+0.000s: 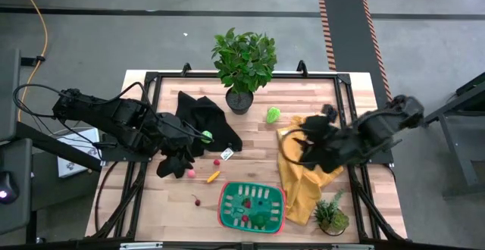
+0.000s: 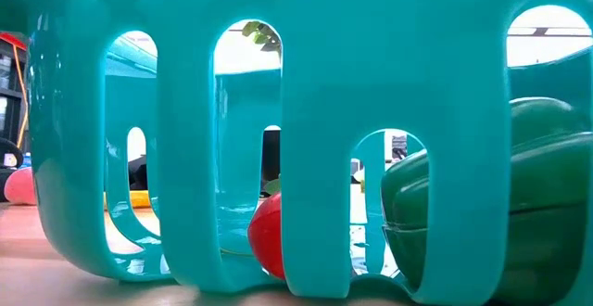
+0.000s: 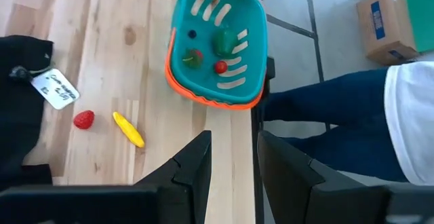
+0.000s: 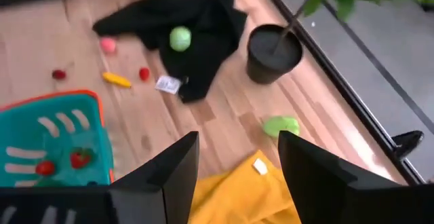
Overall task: Pick and placing Produce into tupperware
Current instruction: Put the red raspberry into the blue bin
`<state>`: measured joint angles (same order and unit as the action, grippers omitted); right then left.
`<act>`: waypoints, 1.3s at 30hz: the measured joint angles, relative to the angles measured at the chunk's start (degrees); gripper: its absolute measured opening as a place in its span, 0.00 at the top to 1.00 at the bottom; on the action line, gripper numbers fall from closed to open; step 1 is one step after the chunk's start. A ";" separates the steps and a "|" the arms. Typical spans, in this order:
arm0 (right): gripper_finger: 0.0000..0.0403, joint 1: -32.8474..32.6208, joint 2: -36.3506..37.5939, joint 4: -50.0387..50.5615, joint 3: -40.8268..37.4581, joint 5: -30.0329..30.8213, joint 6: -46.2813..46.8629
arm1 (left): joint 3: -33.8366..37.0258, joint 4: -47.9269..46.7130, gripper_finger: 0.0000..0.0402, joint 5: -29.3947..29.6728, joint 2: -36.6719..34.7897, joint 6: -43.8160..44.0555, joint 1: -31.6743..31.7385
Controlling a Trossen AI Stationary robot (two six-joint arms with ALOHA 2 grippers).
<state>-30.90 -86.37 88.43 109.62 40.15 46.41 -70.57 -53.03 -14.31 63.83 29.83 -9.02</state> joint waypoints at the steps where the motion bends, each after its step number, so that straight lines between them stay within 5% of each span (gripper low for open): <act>1: 0.52 -0.78 1.95 0.04 -2.81 0.76 1.91 | 0.00 0.01 0.72 0.35 0.00 0.15 0.00; 7: 0.52 -4.84 14.80 -7.95 -24.67 2.82 13.58 | 0.00 0.12 0.72 4.45 0.00 0.62 0.00; 19: 0.52 -3.60 29.85 -55.41 -61.21 -4.53 12.66 | 0.00 0.10 0.72 23.57 0.14 -1.54 0.00; 28: 0.52 0.77 30.15 -72.77 -69.85 -9.39 8.39 | 0.01 -0.62 0.72 35.96 3.25 -7.11 0.02; 34: 0.52 4.12 30.53 -73.61 -69.83 -9.82 7.10 | 0.00 -2.46 0.72 34.93 8.28 -11.17 0.02; 39: 0.52 7.82 31.02 -73.73 -69.83 -9.97 8.73 | 1.60 -3.04 0.72 27.90 11.21 -15.71 1.63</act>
<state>-23.08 -55.36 14.70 39.79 30.18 55.14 -68.96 -56.07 13.59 75.05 14.12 -7.39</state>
